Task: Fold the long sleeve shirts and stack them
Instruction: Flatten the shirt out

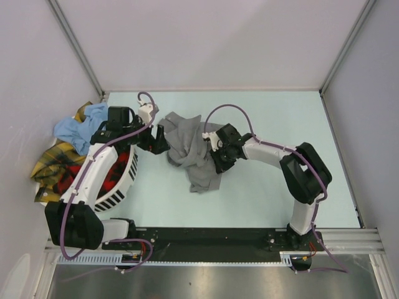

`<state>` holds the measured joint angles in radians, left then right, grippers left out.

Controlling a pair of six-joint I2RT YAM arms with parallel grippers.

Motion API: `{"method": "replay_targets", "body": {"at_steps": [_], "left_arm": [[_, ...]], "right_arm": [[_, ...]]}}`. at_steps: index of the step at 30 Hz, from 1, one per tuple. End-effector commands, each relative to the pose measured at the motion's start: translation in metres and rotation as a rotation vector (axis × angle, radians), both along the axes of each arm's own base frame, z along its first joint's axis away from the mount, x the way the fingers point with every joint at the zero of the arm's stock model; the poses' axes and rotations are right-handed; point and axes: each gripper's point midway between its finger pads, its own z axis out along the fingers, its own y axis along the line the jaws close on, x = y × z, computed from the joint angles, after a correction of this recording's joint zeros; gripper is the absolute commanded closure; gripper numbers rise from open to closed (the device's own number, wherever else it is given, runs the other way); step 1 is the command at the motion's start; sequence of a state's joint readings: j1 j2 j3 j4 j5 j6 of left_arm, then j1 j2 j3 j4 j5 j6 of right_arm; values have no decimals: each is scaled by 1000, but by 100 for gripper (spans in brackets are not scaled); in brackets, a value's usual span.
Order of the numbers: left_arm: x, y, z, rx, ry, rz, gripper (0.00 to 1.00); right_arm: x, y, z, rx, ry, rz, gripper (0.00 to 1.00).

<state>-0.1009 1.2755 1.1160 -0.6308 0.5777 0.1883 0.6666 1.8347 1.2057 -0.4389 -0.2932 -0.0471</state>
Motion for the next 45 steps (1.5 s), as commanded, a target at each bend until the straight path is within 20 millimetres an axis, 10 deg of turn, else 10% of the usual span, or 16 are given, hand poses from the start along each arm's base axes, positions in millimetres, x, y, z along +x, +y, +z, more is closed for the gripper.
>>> {"method": "replay_targets", "body": {"at_steps": [1,5,11,17,22,29,35,39,44,45], "left_arm": [[-19,-28,-6,-40,18,-137,10],[-36,-79,-22,6,2,-281,11],[12,-123,-30,71,-59,-171,10],[35,-125,-30,106,-70,-133,21],[31,-120,-27,114,-84,-135,22],[33,-123,-45,35,25,-126,23],[39,-116,-27,-30,30,-134,68],[33,-102,-14,-49,15,-131,99],[17,-93,-9,-83,7,-143,99],[12,-99,-7,-114,25,-169,80]], "right_arm": [[-6,-28,22,22,23,12,100],[-30,-62,52,110,11,23,100],[-42,-82,64,142,21,-30,98],[-13,-62,60,268,115,-197,42],[11,-42,33,312,192,-263,36],[16,-15,23,446,306,-247,55],[7,-31,35,507,354,-237,100],[-6,-68,42,488,348,-262,100],[-22,-104,48,467,314,-293,100],[-28,-107,47,453,309,-287,100]]}}
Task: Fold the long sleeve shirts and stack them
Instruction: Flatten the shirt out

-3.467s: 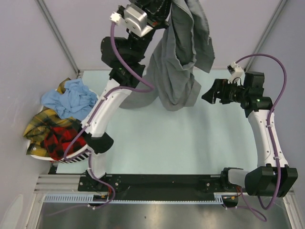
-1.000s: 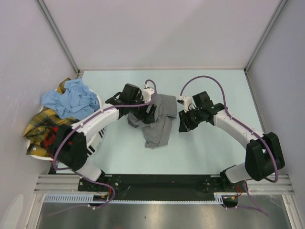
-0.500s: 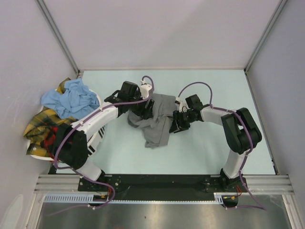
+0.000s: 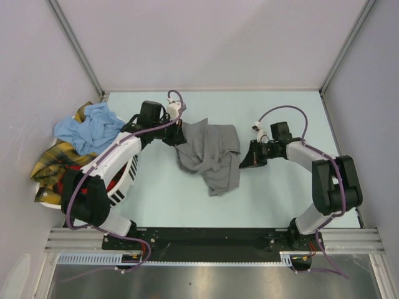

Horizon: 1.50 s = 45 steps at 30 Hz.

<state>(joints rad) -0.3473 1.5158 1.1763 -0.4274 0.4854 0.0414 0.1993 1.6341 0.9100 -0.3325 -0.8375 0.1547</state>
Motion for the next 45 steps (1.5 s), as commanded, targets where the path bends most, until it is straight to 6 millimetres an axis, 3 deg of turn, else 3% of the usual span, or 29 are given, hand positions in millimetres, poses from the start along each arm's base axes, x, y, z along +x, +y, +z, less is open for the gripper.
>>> {"method": "replay_targets", "body": {"at_steps": [1,3,6,7,8,12,18,19,21,23,24,26,28,29,31,32,35,37,38,41,45], "left_arm": [[-16,-18,27,-122,-7,-70,65],[-16,-29,28,-144,8,-68,37],[-15,-52,24,-127,-2,-93,20],[-16,-61,27,-122,-6,-104,20],[-13,-65,13,-99,21,-98,20],[-10,-84,-8,-74,82,-111,20],[-23,-122,-15,-61,102,-195,23],[-24,-124,-17,-54,106,-198,26],[-23,-124,-22,-38,123,-193,58],[-17,-116,-17,-21,115,-179,90],[-7,-102,-3,-35,88,-152,98],[2,-84,15,-77,68,-125,100],[17,-49,37,-83,16,-60,100],[22,-29,38,-65,0,-31,100],[21,-11,52,-47,-59,-8,100],[18,0,44,-20,-59,4,100],[12,21,48,3,-77,48,100],[15,38,55,8,-95,99,100],[23,58,60,10,-105,167,100],[41,98,90,-6,-184,293,100],[45,122,120,0,-271,337,100]], "right_arm": [[-28,-15,8,-16,-24,53,100],[-32,-18,6,-20,-11,54,100],[-35,-22,3,-33,-7,50,100],[-36,-23,3,-34,-7,47,100],[-35,-25,3,-38,-5,41,100],[-33,-29,3,-53,-6,26,100],[-28,-40,-3,-127,-28,22,100],[-28,-42,-4,-132,-26,27,100],[-23,-45,0,-156,-48,25,100],[-18,-50,5,-174,-74,30,100],[-15,-54,6,-182,-84,26,100],[-12,-63,5,-220,-99,29,100],[-8,-71,7,-235,-100,22,100],[-8,-72,6,-242,-101,32,100],[-7,-74,5,-249,-95,33,100],[-7,-74,5,-249,-93,35,100],[-6,-78,2,-265,-90,34,100],[-2,-89,1,-284,-89,12,100],[-2,-93,0,-292,-91,12,100],[0,-116,-2,-336,-92,-8,100],[-9,-138,-11,-407,-71,13,100]]}}
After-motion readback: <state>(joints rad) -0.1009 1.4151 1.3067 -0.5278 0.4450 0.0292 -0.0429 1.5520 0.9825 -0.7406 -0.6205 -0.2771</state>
